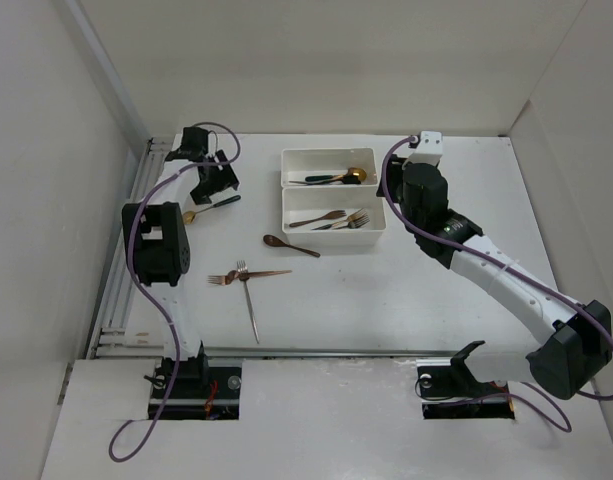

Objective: Sort the eating utensils into containers

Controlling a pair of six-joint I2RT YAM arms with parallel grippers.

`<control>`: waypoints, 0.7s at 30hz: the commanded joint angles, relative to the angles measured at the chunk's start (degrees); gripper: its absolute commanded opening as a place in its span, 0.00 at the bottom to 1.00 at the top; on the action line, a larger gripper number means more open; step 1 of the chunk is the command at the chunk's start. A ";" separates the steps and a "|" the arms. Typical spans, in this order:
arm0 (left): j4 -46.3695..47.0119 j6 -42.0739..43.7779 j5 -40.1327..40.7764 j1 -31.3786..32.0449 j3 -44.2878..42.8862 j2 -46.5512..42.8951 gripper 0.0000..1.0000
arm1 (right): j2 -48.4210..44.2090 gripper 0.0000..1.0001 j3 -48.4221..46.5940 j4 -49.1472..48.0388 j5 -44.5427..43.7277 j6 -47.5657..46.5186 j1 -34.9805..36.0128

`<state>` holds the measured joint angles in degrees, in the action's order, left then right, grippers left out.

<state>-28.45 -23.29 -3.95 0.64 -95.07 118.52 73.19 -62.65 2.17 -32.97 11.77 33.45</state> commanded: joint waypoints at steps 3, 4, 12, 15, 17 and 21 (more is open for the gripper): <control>6.29 2.62 -1.24 0.76 -2.32 -3.65 0.74 | -0.15 0.63 -2.30 -1.47 0.45 -0.78 0.39; 8.47 3.50 -2.55 1.28 -2.32 -2.78 0.74 | -0.15 0.63 -2.30 -1.47 0.45 -0.78 0.39; 8.76 3.43 -7.47 1.81 -7.94 6.72 0.71 | 0.38 0.63 -2.30 -1.47 -0.07 -1.31 0.39; 9.90 3.43 -8.53 2.43 -7.94 7.25 0.70 | -1.02 0.63 -1.68 -1.47 -0.08 -1.31 0.91; 9.90 4.13 -8.54 2.96 -6.19 7.25 0.70 | -1.64 0.63 -1.16 -1.47 -0.60 -1.31 0.91; 9.38 4.66 -10.46 3.49 -2.50 5.59 0.70 | -3.31 0.63 0.16 -1.47 -1.13 -1.31 0.91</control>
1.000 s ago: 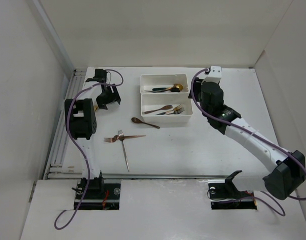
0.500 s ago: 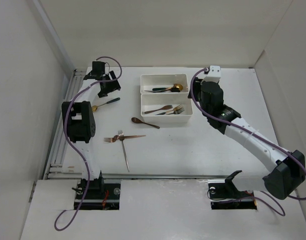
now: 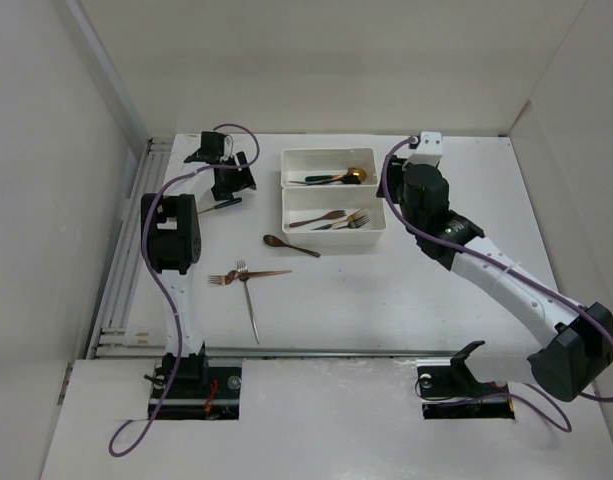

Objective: Sort the eating utensils into containers

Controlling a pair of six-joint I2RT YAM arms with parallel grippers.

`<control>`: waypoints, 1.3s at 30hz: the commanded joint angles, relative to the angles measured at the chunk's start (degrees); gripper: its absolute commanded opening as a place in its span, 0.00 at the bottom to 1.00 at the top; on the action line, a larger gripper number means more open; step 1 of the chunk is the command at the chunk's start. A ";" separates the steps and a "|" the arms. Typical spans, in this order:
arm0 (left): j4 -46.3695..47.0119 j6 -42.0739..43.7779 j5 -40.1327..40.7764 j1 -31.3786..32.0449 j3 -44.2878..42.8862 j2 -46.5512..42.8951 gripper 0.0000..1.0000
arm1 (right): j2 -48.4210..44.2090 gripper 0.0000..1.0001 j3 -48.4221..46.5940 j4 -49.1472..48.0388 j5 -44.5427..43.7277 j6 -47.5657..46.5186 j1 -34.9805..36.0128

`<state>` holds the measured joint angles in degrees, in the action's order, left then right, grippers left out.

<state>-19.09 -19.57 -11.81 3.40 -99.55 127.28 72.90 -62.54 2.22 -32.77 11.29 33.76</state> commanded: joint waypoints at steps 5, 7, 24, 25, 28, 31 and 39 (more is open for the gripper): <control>-1.73 3.75 -3.30 0.73 6.81 -5.73 0.70 | -4.17 0.63 0.58 -1.52 -1.85 -0.83 1.13; -3.92 6.02 -2.69 0.73 9.28 -7.57 0.69 | -4.70 0.63 1.10 -0.99 -2.38 -0.30 1.13; -12.46 12.30 1.79 0.20 20.11 -25.50 0.71 | -6.90 0.64 3.31 -0.99 -3.62 0.22 1.13; -12.46 11.06 5.01 -0.40 19.49 -26.72 0.71 | -6.90 0.64 3.31 -0.99 -3.61 0.22 1.13; -13.77 4.93 12.14 -0.93 19.73 -28.05 0.72 | -6.37 0.64 3.31 -0.99 -3.61 0.22 1.66; -13.78 2.96 15.85 -1.73 23.50 -28.06 0.72 | -6.37 0.64 3.31 -0.99 -3.61 0.22 1.66; -14.85 -1.87 13.48 -1.73 26.16 -23.23 0.72 | -8.04 0.64 4.35 -0.47 -4.75 0.22 1.66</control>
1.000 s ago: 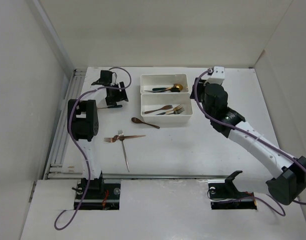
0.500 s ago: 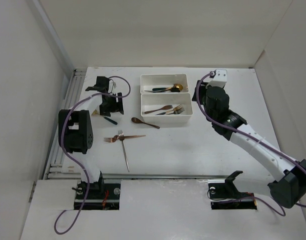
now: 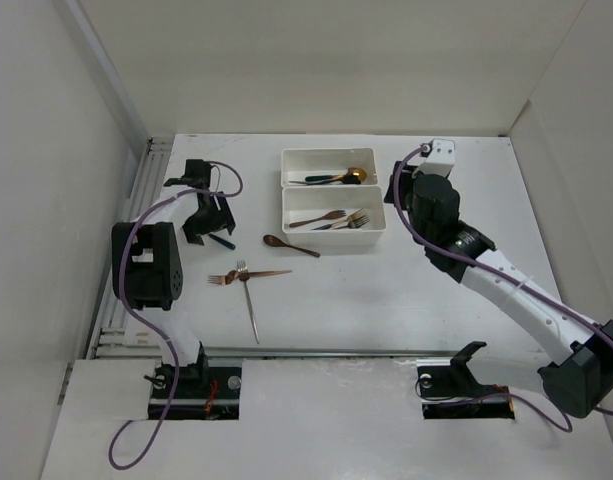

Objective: Sort the eating utensils into containers

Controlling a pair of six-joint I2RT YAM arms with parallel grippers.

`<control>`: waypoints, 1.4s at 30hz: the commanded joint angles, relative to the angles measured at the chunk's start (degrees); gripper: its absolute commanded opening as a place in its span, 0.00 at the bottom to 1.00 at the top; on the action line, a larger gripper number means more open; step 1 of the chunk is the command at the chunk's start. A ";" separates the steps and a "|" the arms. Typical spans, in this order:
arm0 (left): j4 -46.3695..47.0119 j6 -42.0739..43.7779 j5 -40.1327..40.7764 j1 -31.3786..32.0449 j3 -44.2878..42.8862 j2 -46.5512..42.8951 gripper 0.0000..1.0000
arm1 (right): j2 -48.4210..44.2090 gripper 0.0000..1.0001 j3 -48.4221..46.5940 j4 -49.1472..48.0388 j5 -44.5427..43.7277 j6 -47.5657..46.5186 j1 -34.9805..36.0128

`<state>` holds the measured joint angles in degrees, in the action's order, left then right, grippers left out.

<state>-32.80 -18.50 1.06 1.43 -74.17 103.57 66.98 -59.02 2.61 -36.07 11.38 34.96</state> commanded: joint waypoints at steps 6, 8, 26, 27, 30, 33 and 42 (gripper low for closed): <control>0.72 -3.55 0.61 -0.29 0.17 4.97 0.65 | -3.69 0.64 1.37 -0.33 -2.59 0.14 0.46; 0.72 -4.08 -0.79 -1.08 0.17 7.08 0.61 | -4.22 0.64 1.37 -0.33 -3.21 0.14 0.46; 8.97 12.93 -2.11 -4.16 -8.52 7.53 0.00 | -1.68 0.64 0.84 -1.20 -4.35 -2.59 -1.29; 10.20 20.27 -1.42 -2.94 -10.45 6.92 0.00 | -1.16 0.64 0.23 -1.81 -3.66 -3.28 -1.82; 17.39 33.05 3.68 1.81 -11.08 3.23 0.00 | 1.21 0.64 0.23 -5.85 0.38 -4.69 -4.19; 25.92 48.18 2.73 6.47 -11.61 -0.20 0.00 | 2.71 0.64 0.23 -10.76 6.18 -5.22 -7.26; 32.87 63.41 -3.78 19.55 -30.94 10.58 0.00 | 8.96 0.64 -3.20 -14.30 13.05 -5.93 -12.10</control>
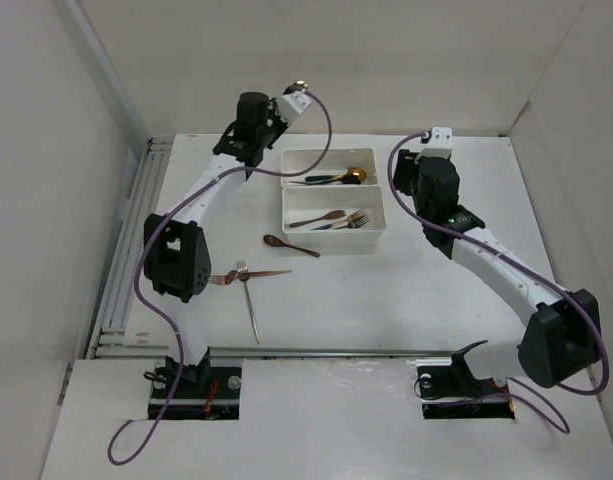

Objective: Sort the eating utensils into containers

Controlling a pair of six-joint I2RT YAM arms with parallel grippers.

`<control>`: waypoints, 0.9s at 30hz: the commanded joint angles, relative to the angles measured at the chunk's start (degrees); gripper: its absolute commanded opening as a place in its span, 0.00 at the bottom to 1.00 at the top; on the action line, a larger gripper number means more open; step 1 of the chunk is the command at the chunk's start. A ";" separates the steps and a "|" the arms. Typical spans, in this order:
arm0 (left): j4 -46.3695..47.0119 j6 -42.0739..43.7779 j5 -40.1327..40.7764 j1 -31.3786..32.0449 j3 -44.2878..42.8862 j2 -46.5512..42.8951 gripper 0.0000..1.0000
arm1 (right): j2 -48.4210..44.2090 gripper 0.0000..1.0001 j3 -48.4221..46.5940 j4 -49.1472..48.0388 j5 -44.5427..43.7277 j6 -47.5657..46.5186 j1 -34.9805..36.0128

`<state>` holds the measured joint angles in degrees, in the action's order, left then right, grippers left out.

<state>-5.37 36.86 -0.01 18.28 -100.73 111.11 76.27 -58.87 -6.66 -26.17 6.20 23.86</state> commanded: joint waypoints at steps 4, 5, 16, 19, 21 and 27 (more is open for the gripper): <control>11.95 13.66 -4.20 6.40 -4.92 7.01 0.00 | -0.33 0.64 -2.66 -5.56 4.72 -0.75 -3.37; 13.09 14.55 -4.73 6.94 -4.92 7.89 0.00 | -0.85 0.64 -2.13 -5.56 4.73 -0.75 -3.38; 17.06 14.03 -13.96 8.26 -4.39 13.52 0.00 | -3.23 0.64 0.16 -5.56 5.87 0.66 -6.37; 15.65 13.41 -14.67 8.79 -3.34 13.52 0.06 | -3.84 0.64 0.68 -5.56 6.39 0.66 -6.37; 14.34 13.41 -14.67 8.79 -2.72 12.90 0.15 | -3.85 0.64 0.69 -5.56 6.92 0.66 -6.37; 13.71 6.94 -12.73 8.26 -2.19 9.92 0.72 | -5.51 0.75 0.69 -5.04 11.58 -4.07 -6.37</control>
<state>6.92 48.40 -12.43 26.89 -103.11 127.70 73.45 -58.24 -8.54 -18.04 5.41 17.58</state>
